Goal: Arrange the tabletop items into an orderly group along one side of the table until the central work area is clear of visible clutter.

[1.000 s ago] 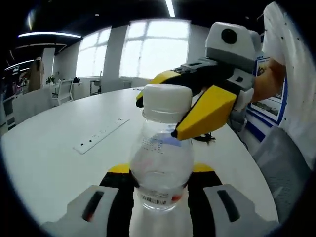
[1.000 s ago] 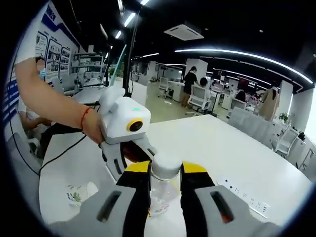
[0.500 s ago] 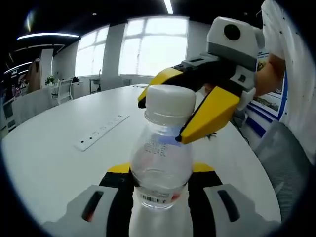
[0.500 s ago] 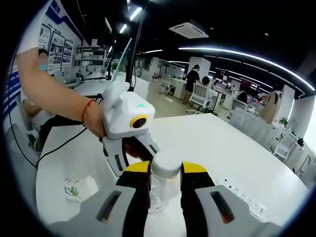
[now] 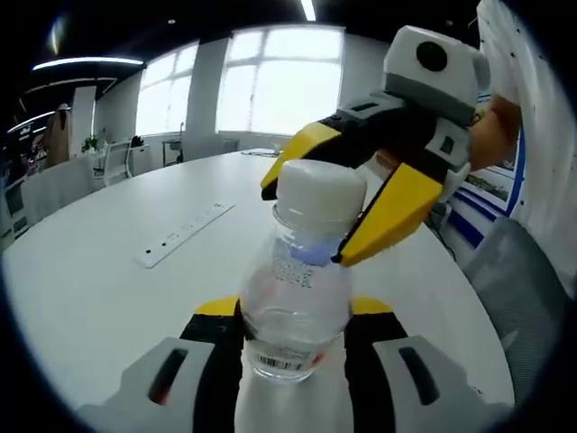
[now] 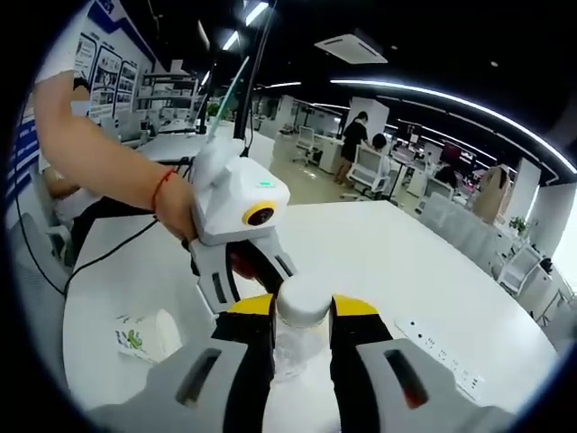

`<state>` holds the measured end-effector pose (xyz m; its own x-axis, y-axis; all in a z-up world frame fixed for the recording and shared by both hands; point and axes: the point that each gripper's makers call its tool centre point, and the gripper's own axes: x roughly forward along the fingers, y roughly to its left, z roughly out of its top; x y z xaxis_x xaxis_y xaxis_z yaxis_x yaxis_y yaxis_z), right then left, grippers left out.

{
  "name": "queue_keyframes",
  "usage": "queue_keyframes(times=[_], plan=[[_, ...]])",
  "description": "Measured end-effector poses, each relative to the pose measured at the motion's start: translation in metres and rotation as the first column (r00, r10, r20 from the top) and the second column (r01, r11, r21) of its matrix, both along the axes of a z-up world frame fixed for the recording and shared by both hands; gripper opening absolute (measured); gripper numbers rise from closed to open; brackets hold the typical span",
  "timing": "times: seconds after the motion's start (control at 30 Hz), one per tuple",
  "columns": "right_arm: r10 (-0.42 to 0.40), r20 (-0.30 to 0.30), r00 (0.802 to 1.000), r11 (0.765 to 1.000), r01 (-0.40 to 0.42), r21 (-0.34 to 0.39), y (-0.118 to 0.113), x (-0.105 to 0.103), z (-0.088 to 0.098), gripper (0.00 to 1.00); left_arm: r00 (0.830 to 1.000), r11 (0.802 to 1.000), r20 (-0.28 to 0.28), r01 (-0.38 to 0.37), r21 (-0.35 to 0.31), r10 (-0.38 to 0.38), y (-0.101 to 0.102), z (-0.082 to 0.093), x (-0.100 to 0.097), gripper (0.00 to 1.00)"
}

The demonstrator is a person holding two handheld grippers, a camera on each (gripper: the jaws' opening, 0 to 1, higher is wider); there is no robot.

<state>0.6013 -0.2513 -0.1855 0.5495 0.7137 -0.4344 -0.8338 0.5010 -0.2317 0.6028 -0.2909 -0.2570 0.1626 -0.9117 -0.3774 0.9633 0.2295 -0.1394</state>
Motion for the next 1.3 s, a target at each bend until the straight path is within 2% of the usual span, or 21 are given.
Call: queue_keyframes(times=[0.43, 0.8, 1.3], plan=[[-0.021, -0.026, 0.999, 1.0, 0.021, -0.003, -0.0021, 0.0019, -0.0002, 0.21, 1.0, 1.0, -0.013, -0.014, -0.013, 0.013, 0.0028, 0.0009, 0.0, 0.42], [-0.021, -0.023, 1.0, 1.0, 0.021, -0.008, -0.0026, 0.004, 0.0005, 0.21, 0.999, 0.999, -0.025, -0.028, -0.02, 0.028, 0.0048, 0.0017, 0.0004, 0.42], [-0.016, -0.014, 1.0, 1.0, 0.015, -0.017, -0.006, 0.002, 0.0019, 0.21, 0.999, 0.999, -0.036, -0.039, -0.015, 0.038, 0.0065, 0.0015, 0.0009, 0.47]])
